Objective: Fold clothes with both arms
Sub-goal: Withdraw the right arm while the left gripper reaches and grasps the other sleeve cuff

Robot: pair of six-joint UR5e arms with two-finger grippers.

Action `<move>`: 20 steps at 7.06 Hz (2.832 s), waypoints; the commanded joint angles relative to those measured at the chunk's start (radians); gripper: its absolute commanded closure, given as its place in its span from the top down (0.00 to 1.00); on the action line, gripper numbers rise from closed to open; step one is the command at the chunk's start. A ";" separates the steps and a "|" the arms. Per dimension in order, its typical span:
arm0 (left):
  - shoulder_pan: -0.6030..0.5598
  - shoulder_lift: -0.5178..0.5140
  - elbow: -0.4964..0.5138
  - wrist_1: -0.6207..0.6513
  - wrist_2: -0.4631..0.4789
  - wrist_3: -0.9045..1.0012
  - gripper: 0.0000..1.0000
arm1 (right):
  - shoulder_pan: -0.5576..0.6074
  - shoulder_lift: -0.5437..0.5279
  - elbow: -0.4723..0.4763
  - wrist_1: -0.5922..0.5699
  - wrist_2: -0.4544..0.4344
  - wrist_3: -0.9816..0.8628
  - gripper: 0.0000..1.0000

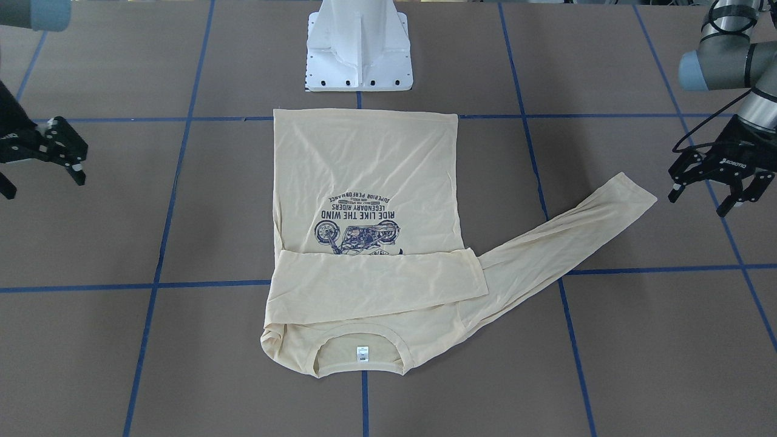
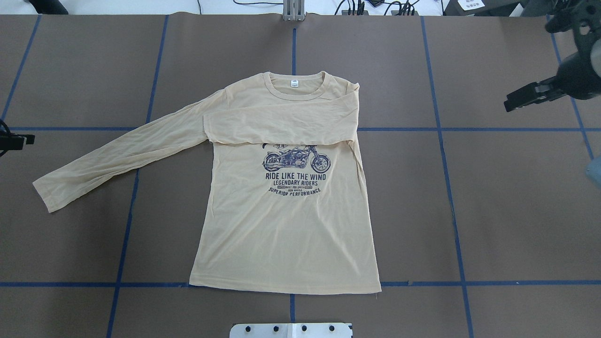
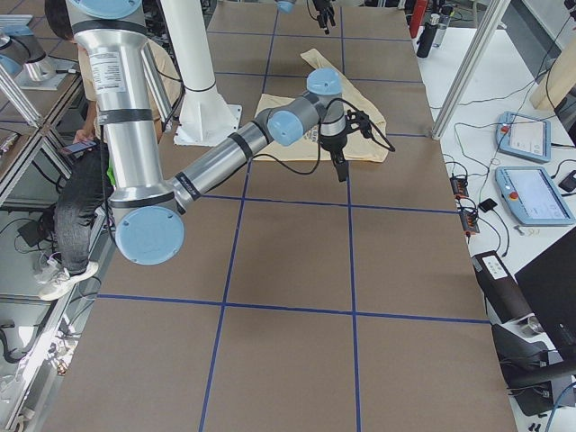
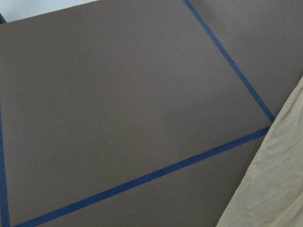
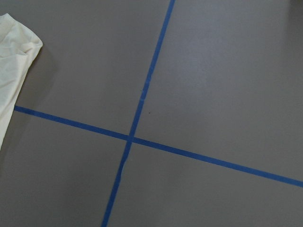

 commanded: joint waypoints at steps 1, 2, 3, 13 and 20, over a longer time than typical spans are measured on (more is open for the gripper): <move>0.052 0.048 0.055 -0.117 0.032 -0.064 1.00 | 0.058 -0.061 -0.003 0.036 0.056 -0.072 1.00; 0.090 0.057 0.087 -0.190 0.073 -0.140 0.95 | 0.058 -0.061 -0.003 0.036 0.056 -0.072 1.00; 0.144 0.057 0.098 -0.200 0.118 -0.217 0.87 | 0.058 -0.061 -0.003 0.036 0.056 -0.072 1.00; 0.224 0.057 0.132 -0.213 0.130 -0.293 0.57 | 0.058 -0.051 -0.003 0.038 0.053 -0.066 1.00; 0.207 0.070 0.019 -0.195 0.101 -0.284 0.00 | 0.058 -0.048 -0.007 0.036 0.053 -0.064 1.00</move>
